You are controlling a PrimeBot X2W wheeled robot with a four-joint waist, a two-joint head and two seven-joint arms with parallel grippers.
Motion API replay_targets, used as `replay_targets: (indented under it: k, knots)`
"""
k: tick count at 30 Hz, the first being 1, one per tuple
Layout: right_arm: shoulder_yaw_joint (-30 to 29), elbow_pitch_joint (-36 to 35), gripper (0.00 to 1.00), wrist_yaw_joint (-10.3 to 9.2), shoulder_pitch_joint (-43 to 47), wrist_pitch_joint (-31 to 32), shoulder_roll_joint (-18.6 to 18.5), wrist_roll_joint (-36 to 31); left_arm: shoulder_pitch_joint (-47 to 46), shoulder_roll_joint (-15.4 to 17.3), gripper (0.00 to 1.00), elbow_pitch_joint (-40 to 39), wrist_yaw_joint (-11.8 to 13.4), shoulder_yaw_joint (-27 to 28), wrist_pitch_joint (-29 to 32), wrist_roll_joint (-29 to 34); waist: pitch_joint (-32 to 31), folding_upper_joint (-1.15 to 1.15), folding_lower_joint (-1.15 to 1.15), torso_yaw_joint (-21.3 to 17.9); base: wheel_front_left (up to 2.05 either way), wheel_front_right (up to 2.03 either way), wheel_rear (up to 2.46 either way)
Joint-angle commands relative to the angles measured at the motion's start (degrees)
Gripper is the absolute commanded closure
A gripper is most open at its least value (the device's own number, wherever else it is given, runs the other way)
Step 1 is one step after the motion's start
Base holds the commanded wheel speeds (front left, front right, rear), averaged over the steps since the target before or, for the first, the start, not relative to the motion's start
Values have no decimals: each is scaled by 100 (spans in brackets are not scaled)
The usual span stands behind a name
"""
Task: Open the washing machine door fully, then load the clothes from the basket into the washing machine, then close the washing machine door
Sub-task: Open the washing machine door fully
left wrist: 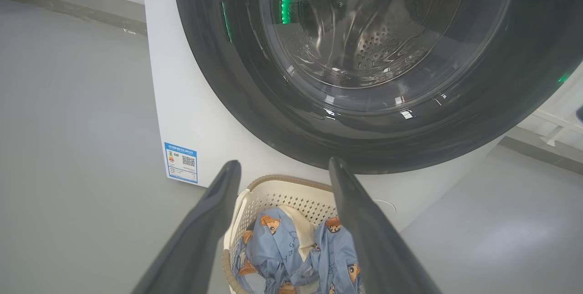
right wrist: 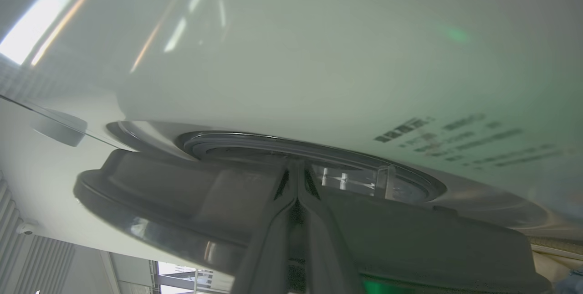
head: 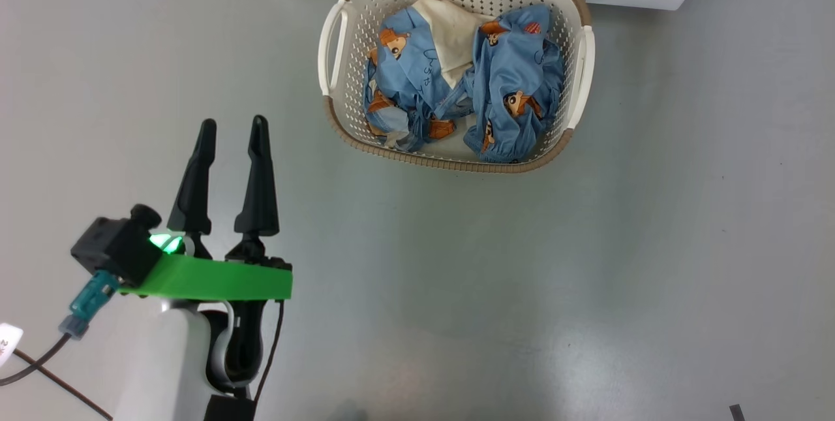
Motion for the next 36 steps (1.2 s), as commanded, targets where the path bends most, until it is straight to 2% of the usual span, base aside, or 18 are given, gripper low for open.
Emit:
replay_targets:
  k: [1, 8, 17, 27, 36]
  knots:
    - [87, -119, 100, 33, 29, 80, 144, -52, -79, 142, 0, -109, -29, 148, -36, -44, -3, 0, 0, 4, 0, 0, 0]
    - [212, -92, 100, 33, 109, 209, 285, -87, -84, 133, 0, -60, -29, 156, -36, -39, -78, 0, 0, 8, 0, 0, 0]
    - [311, -132, 100, 33, 712, 443, 361, -16, 99, 142, 0, 24, -29, 253, -36, 26, -541, 0, 0, -45, 0, 0, 0]
    - [385, -327, 100, 33, 1654, 682, 567, 132, 445, 240, 0, 160, -29, 349, -36, 163, -1273, 0, 0, -103, 0, 0, 0]
    - [323, -501, 100, 33, 2595, 890, 691, 324, 845, 308, 0, 333, -29, 437, -36, 255, -2016, 0, 0, 48, 0, 0, 0]
